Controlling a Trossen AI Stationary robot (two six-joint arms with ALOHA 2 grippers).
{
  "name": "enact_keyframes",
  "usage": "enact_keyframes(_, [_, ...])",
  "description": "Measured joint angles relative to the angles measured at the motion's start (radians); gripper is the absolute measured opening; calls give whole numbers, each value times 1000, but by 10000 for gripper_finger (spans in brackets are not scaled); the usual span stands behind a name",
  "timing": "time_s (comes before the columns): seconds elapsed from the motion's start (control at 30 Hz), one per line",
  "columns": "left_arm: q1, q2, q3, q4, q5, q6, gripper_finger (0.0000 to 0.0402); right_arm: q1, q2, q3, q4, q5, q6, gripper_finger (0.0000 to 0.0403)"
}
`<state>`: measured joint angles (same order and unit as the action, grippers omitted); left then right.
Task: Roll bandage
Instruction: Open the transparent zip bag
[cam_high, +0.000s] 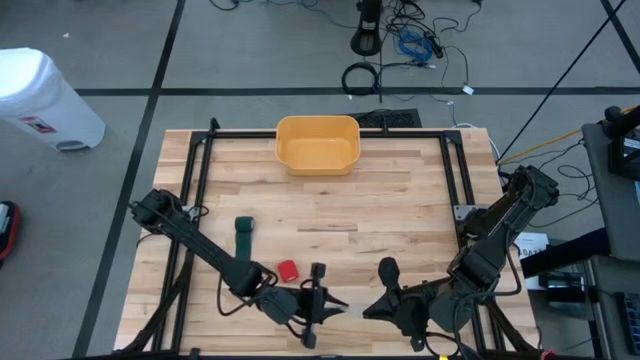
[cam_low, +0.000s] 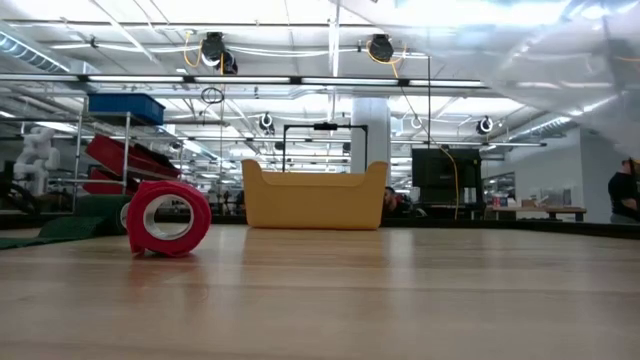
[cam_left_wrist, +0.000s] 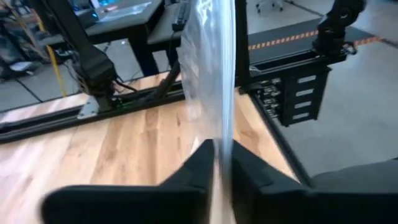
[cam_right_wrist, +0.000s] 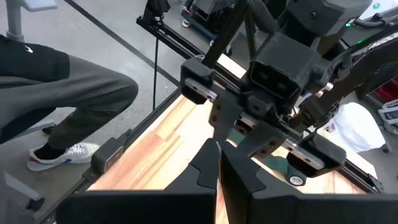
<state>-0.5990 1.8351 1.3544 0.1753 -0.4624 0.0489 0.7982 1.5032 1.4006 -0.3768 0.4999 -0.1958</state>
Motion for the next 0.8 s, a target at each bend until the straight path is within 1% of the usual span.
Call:
enact_keyframes(0.03, [0, -2, 0, -2, -11, 13, 22, 0, 0, 0, -2, 1, 0, 0])
enact_keyframes(0.1, [-1, -5, 0, -5, -26, 18, 8, 3, 0, 0, -2, 29, 4, 0])
enact_keyframes(0.2, [-2, -5, 0, -5, -38, 20, 13, 16, 0, 0, -18, 115, 39, 9])
enact_keyframes(0.27, [-3, -11, 0, -11, -49, 30, 13, 28, 0, 0, -48, 172, 54, 26])
enact_keyframes(0.37, [-4, -20, 0, -32, -72, 38, 8, 59, 0, 0, -82, 288, 93, 65])
enact_keyframes(0.47, [-4, -36, 0, -72, -127, 45, 5, 92, 0, 0, -76, 402, 139, 117])
enact_keyframes(0.53, [-3, -48, 0, -85, -188, 81, 5, 110, 0, 0, -48, 439, 158, 154])
enact_keyframes(0.67, [-3, -71, 0, -86, -302, 176, 7, 115, 3, 0, -10, 446, 230, 218])
enact_keyframes(0.73, [-2, -87, 0, -88, -331, 225, 8, 113, 14, 1, -13, 462, 252, 245])
enact_keyframes(0.8, [-3, -103, 0, -88, -333, 291, 8, 111, 33, 1, -15, 528, 227, 267])
